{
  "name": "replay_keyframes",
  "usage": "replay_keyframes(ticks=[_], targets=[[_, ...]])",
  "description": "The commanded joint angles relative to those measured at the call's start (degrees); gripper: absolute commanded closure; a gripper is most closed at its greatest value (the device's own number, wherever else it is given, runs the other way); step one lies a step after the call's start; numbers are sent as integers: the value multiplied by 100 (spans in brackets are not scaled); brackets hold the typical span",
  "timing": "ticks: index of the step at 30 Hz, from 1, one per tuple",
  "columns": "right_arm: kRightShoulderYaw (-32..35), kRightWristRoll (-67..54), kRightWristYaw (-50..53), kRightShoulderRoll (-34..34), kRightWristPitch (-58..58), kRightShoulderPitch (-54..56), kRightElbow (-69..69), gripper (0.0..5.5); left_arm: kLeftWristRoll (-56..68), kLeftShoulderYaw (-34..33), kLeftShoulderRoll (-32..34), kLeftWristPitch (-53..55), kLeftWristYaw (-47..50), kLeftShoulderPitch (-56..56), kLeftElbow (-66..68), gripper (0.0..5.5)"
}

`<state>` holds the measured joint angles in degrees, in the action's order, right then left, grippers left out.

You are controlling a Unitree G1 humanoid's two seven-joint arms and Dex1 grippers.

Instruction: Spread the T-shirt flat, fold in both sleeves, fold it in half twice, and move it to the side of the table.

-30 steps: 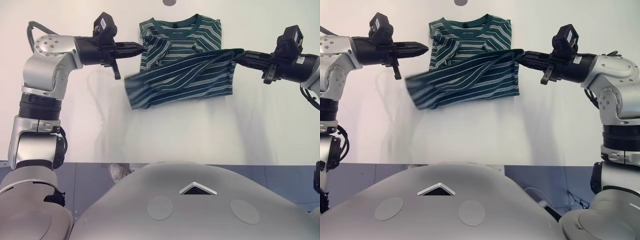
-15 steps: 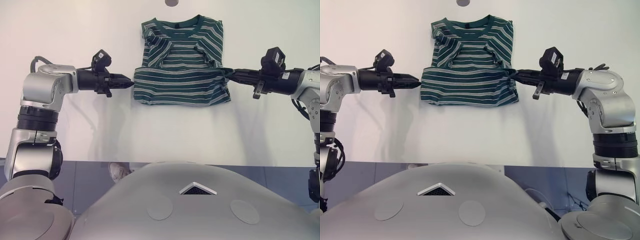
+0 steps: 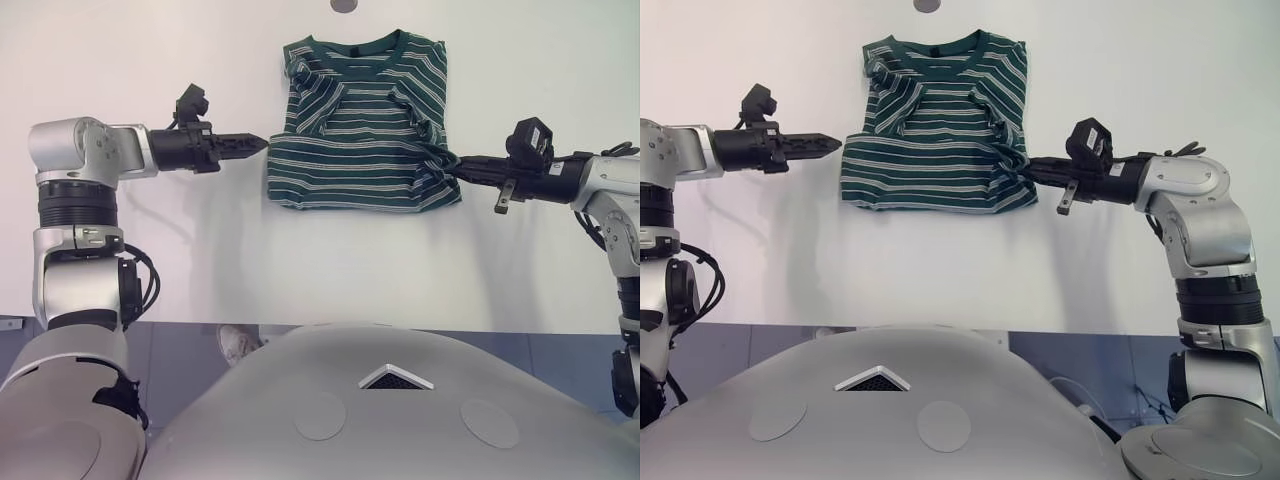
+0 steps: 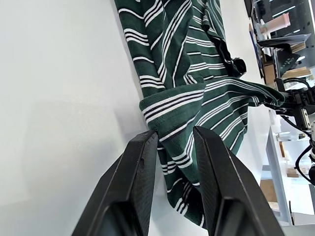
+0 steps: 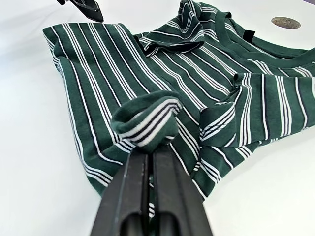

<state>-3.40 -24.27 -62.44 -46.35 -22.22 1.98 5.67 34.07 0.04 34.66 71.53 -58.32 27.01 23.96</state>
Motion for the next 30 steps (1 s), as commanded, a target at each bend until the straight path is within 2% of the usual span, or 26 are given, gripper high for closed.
replay_keyframes(ticks=[1,4,11,14,19,22,25,30], targets=[[-35,105,-20,21,36,-6,111,550,-65,53,-109,-124,103,-79,-39,418],[-88,161,-11,51,64,29,62,550,-59,56,-187,-250,78,-163,7,427],[-172,387,29,97,205,54,-102,550,110,-187,-278,-346,-46,-165,64,548],[-91,332,43,151,114,93,-90,550,175,-284,-268,-519,-138,-189,-62,548],[625,-599,262,415,-777,814,-191,550,427,-778,-225,-797,-174,95,-272,548],[923,-811,515,625,-969,1578,-758,550,217,-854,-371,-1308,-6,508,204,548],[679,-383,713,972,-575,2181,-1549,550,-70,-939,-740,-2200,341,1169,1172,548],[579,586,1625,1795,916,3507,-4350,550,-787,-996,-1523,-4239,1168,2360,3416,548]])
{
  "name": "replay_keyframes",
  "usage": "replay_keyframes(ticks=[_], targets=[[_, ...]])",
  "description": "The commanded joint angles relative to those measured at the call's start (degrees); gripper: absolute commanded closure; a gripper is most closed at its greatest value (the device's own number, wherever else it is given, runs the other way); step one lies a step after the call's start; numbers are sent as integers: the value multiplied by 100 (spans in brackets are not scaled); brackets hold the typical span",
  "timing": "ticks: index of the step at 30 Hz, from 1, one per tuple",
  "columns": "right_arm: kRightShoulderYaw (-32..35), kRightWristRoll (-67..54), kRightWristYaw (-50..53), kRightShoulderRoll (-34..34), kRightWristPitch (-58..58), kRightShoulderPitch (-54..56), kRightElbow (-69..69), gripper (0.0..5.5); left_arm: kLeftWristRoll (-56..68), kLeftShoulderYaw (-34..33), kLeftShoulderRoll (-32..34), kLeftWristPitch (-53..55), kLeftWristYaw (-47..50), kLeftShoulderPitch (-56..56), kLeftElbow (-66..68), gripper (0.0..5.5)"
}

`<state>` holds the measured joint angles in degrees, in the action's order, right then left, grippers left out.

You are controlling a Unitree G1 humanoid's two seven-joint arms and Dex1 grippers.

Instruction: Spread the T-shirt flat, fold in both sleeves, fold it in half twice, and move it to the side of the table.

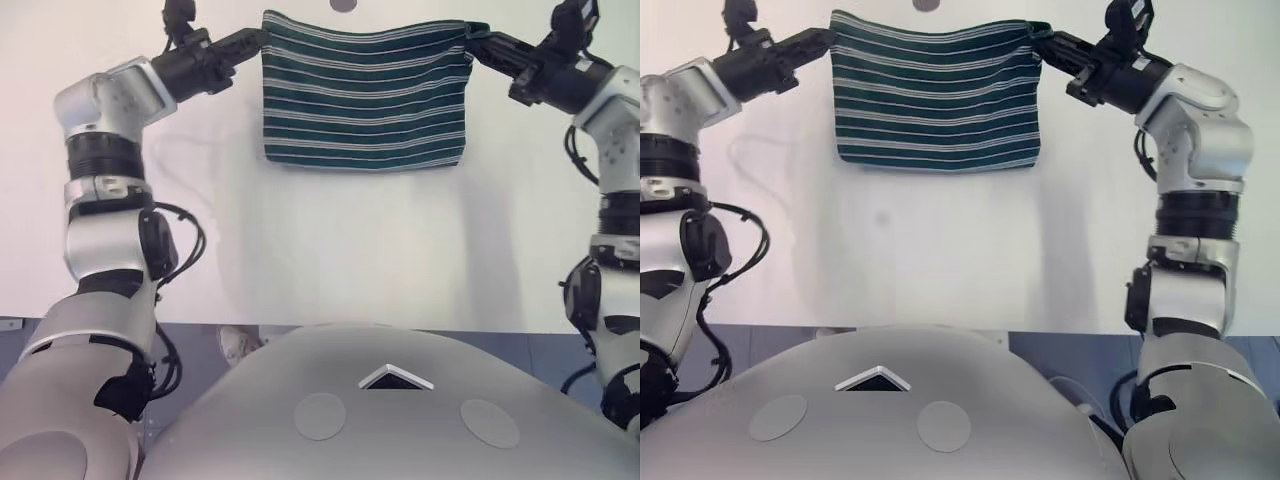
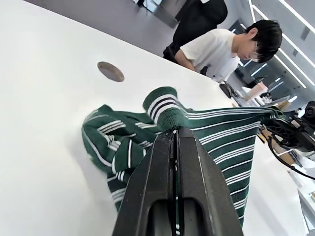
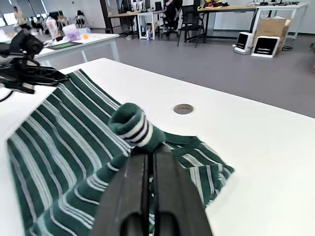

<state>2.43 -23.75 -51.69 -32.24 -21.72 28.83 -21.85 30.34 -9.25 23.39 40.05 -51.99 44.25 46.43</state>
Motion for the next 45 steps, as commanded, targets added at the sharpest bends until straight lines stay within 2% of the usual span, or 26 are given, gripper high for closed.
replay_keyframes(ticks=[1,3,6,10,12,14,15,16,18,20,22,24,26,28,29,31,34,36,38,40,42,45], targets=[[-89,773,751,546,1199,1042,-2193,550,-549,-99,-535,-1458,794,794,1587,548],[-360,1229,931,840,1699,1224,-2967,550,-1094,160,-713,-2073,1486,888,2178,548],[-376,1605,1487,1138,2335,1367,-3705,483,-1933,564,-835,-3017,2479,726,2574,493],[-281,2066,2505,972,3305,1508,-4077,477,-3006,1097,-661,-4638,3725,477,2394,487],[-455,2422,2719,910,3731,1688,-4084,477,-3098,1472,-797,-5146,2665,94,1528,487],[-770,2855,2734,1009,3851,1902,-4311,508,-2779,2014,-944,-4740,1094,-561,89,517],[-966,3094,2793,1086,3896,1971,-4462,539,-2778,2349,-928,-4514,566,-837,-505,546],[-1133,3294,2804,1194,3868,2036,-4635,548,-2900,2658,-887,-4264,235,-1037,-942,550],[-1522,3771,2885,1393,3736,2161,-4979,548,-3344,3211,-738,-3814,-85,-1329,-1534,550],[-1607,3907,2661,1567,3325,2199,-5257,548,-3644,3559,-569,-3413,-277,-1580,-1825,550],[-2087,4428,2440,1484,3061,2044,-5403,548,-3977,3740,-339,-3360,-229,-1672,-1606,550],[-2722,5003,1635,1213,3193,1718,-5331,548,-4367,3930,3,-3629,-106,-1633,-1219,550],[-3320,5208,110,672,3823,1071,-4489,548,-4622,4082,446,-4069,-220,-1568,-943,550],[-3570,4738,-1265,161,3950,304,-2911,548,-4886,4199,755,-4516,-191,-1357,-547,550],[-3490,3849,-1949,34,3241,-133,-1569,548,-5102,4315,829,-4775,-42,-1084,-218,550],[-3366,2297,-2573,7,1796,-599,618,548,-5428,4523,731,-5172,285,-443,322,550],[-3315,1579,-2439,135,799,-701,1831,548,-5533,4602,367,-5620,678,92,720,550],[-3246,1576,-2224,187,561,-773,2013,548,-5472,4542,232,-5863,812,162,836,550],[-2813,1395,-1729,362,131,-834,1995,548,-5224,4319,300,-6404,859,7,814,550],[-2005,1147,-1017,454,-78,-926,2047,511,-4732,3864,766,-7097,731,-447,268,516],[-1437,1076,-679,215,28,-1260,2593,476,-4338,3438,1459,-7617,566,-1024,-481,483],[-1250,1598,-630,-545,832,-2238,3695,427,-4317,2925,2492,-8395,727,-1749,-984,439]])
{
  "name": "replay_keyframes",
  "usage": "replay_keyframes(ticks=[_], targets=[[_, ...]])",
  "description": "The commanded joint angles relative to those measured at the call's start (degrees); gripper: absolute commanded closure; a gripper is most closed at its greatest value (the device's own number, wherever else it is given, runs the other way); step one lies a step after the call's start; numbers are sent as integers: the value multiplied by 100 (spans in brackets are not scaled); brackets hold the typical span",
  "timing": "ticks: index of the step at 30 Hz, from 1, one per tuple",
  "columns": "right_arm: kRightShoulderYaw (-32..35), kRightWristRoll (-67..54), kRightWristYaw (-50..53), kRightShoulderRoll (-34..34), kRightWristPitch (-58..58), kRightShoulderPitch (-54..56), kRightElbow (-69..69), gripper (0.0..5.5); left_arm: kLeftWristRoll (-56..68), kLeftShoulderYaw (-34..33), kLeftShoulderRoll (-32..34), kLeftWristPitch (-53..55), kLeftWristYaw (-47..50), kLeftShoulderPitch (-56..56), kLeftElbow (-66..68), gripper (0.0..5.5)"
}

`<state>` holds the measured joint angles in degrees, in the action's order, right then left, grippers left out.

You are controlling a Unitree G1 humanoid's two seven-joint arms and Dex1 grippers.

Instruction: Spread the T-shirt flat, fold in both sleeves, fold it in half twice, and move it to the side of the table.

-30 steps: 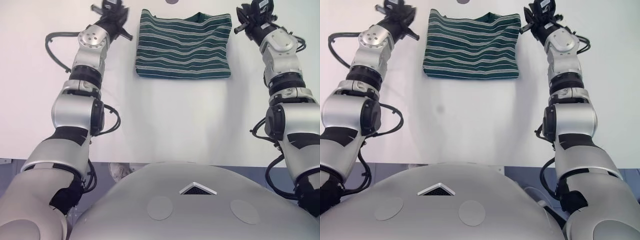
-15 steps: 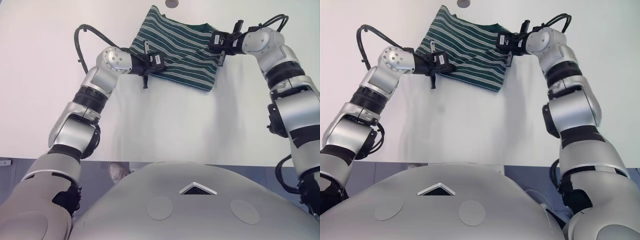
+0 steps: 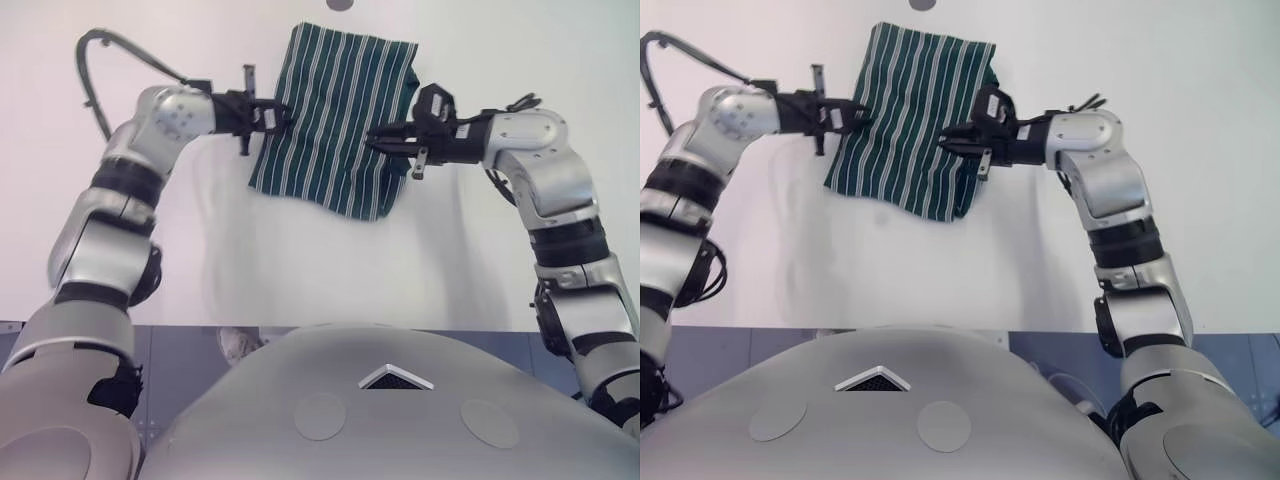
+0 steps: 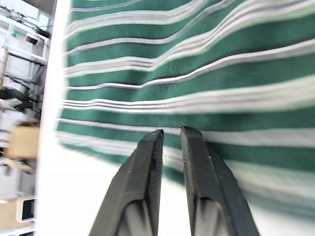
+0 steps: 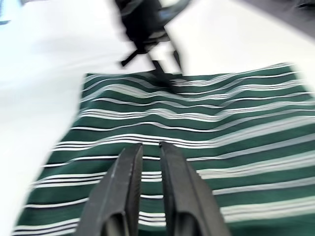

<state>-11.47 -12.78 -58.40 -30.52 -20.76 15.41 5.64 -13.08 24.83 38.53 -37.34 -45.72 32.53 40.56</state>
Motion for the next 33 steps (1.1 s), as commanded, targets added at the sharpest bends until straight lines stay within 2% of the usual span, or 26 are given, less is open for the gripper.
replay_keyframes(ticks=[1,3,5,11,16,22,28,33], targets=[[64,893,51,-1041,1267,-1298,1148,415,-276,-510,1252,-994,307,-691,-289,429],[-61,1410,50,-1474,1999,-1858,1276,375,-710,-490,1522,-1424,580,-867,-107,394],[-261,2039,284,-1665,2920,-2056,982,363,-1206,-383,1552,-1850,1012,-1039,62,383],[-887,3658,1770,-1125,4800,-1294,-607,363,-2006,-3,1195,-2446,1677,-1341,114,383],[-1201,4105,2276,-947,5846,-914,-886,363,-2223,171,929,-2541,2026,-1200,169,383],[-1407,4589,2386,-1069,6434,-607,-1175,363,-2190,313,813,-2772,2116,-1144,-65,383],[-1248,4650,2685,-1049,6489,-515,-1223,363,-2181,410,969,-2904,2081,-1167,-80,383],[-1118,4387,2619,-1164,6391,-637,-1145,360,-2144,512,982,-2876,1962,-1268,-53,468]])
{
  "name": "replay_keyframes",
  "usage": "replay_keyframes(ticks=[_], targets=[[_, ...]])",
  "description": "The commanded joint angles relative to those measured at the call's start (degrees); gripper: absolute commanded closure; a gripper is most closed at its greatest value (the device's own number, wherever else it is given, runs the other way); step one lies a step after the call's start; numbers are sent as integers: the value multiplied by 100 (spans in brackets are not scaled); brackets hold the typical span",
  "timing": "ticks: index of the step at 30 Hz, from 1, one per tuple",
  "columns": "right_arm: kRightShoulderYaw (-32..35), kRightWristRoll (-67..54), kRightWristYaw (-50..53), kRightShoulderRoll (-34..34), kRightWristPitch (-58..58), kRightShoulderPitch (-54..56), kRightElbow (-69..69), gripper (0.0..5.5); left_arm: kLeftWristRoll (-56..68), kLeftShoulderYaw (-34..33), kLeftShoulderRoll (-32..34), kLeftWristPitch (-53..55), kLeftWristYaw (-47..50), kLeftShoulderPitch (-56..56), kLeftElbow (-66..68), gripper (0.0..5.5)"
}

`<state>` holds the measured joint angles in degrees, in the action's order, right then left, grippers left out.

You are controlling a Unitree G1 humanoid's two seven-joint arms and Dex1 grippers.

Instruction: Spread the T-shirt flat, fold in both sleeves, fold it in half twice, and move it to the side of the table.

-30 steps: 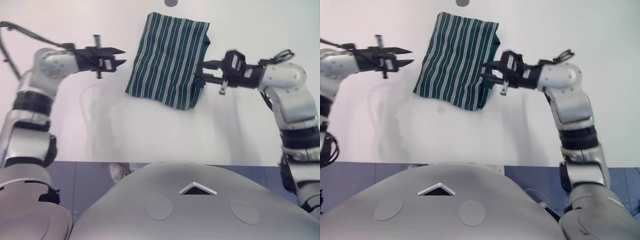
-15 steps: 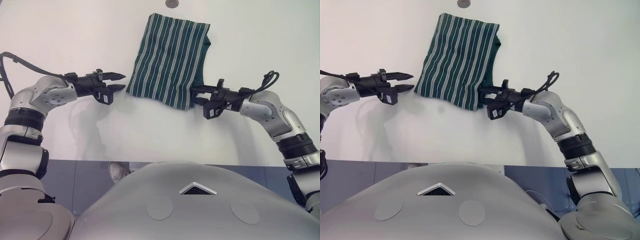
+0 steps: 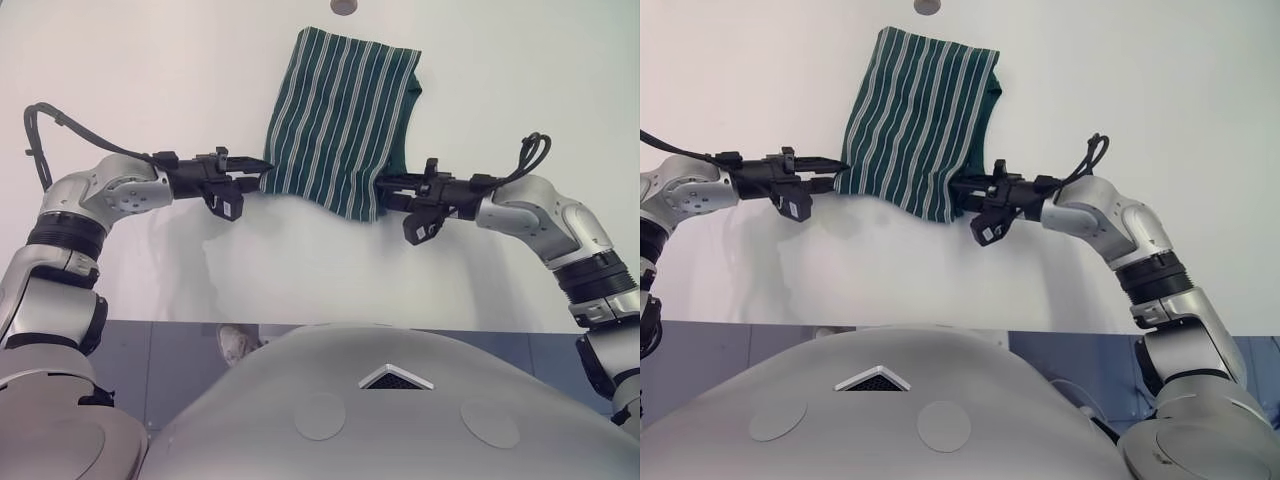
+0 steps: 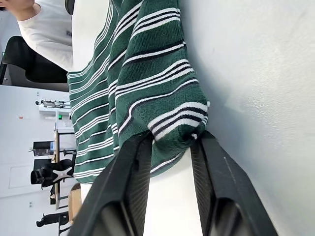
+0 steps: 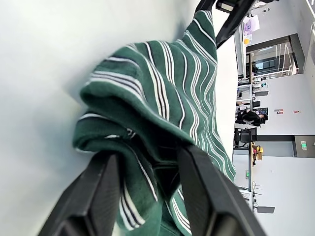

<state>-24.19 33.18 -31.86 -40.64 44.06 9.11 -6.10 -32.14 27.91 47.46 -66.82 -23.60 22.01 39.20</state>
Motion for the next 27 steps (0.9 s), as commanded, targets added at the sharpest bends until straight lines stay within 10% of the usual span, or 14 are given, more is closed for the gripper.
replay_keyframes(ticks=[1,13,20,27], targets=[[220,-350,-62,-192,-180,-116,43,360,-249,211,84,90,-254,-213,109,488],[136,242,427,-110,291,-278,281,360,-158,293,14,138,-402,-265,93,547],[-124,15,-56,-108,-30,-114,0,500,720,278,-98,614,-1049,-315,34,547],[425,-5427,-2823,-999,-5026,-835,2721,550,6044,129,1808,6317,-4715,-1368,-4679,549]])
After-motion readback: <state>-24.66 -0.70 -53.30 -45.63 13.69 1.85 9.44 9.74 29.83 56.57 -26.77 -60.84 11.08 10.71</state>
